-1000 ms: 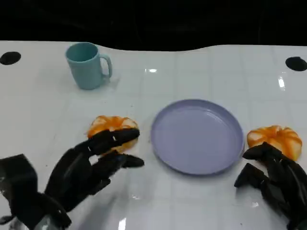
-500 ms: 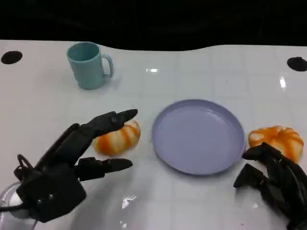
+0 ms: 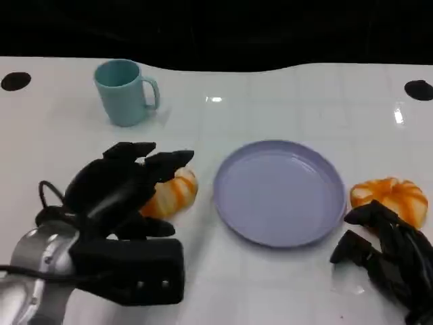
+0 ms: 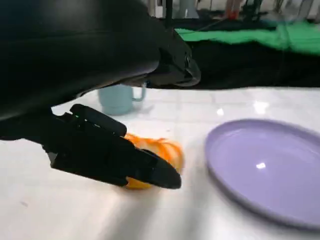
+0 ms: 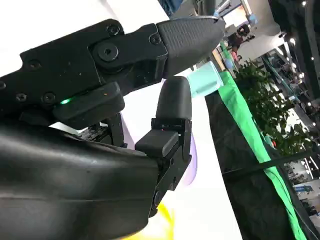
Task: Grasp the bread from the table and place it into the plate.
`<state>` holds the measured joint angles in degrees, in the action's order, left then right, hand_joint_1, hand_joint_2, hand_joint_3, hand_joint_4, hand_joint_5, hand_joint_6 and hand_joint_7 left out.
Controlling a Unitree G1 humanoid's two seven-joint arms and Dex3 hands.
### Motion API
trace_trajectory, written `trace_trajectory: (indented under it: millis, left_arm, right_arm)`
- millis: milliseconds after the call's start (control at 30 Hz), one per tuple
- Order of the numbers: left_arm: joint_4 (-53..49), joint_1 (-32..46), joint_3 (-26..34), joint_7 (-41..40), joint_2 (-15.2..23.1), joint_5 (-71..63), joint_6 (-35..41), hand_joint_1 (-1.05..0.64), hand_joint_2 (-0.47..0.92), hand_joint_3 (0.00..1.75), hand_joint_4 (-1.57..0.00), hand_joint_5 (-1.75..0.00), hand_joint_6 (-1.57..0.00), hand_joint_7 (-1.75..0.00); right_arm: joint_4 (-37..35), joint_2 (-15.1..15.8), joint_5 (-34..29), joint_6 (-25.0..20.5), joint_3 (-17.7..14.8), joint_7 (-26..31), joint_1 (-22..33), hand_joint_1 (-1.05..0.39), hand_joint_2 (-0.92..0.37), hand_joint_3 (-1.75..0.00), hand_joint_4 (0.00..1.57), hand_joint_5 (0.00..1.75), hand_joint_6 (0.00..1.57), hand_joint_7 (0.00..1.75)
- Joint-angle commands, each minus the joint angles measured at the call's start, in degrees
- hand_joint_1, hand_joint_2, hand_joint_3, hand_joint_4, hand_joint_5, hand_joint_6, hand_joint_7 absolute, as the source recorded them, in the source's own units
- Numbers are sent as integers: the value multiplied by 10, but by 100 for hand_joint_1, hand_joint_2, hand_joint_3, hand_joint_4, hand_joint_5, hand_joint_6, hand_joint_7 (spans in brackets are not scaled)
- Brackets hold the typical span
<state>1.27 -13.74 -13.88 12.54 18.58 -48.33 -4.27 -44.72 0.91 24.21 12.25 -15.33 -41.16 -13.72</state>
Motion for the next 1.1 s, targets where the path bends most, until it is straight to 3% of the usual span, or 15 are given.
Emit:
trace_trajectory:
  millis: [33,133,333,567,767,1100]
  left_arm:
    - [0,-30,-29,12,12,-46,43,-46,83,0,0,-13,-19,0]
    - [0,-34,-38,11,15,-49,55,-46,82,0,0,-11,-19,0]
    - [-98,-109,-93,18,-15,-99,116,-43,82,0,-2,-13,-18,0]
    - [-108,-119,-106,14,-11,-91,129,-44,82,0,-3,-13,-18,0]
    - [-331,-224,-143,-9,-47,-76,115,-53,79,0,-8,-14,-22,-1]
    - [-507,-291,-176,-59,-78,-42,86,-56,79,0,-12,-11,-24,-1]
  right_arm:
    - [-3,9,-8,4,0,9,6,-53,-92,-20,65,157,62,121]
    - [-3,10,-9,5,2,10,6,-54,-92,-20,65,157,62,122]
    - [9,12,-12,4,7,14,14,-53,-92,-23,61,159,57,126]
    - [14,11,-14,2,7,16,16,-53,-92,-23,61,159,57,126]
    - [14,10,-9,0,4,13,16,-52,-92,-22,60,160,57,126]
    - [18,10,-14,6,5,16,21,-53,-92,-22,62,158,58,123]
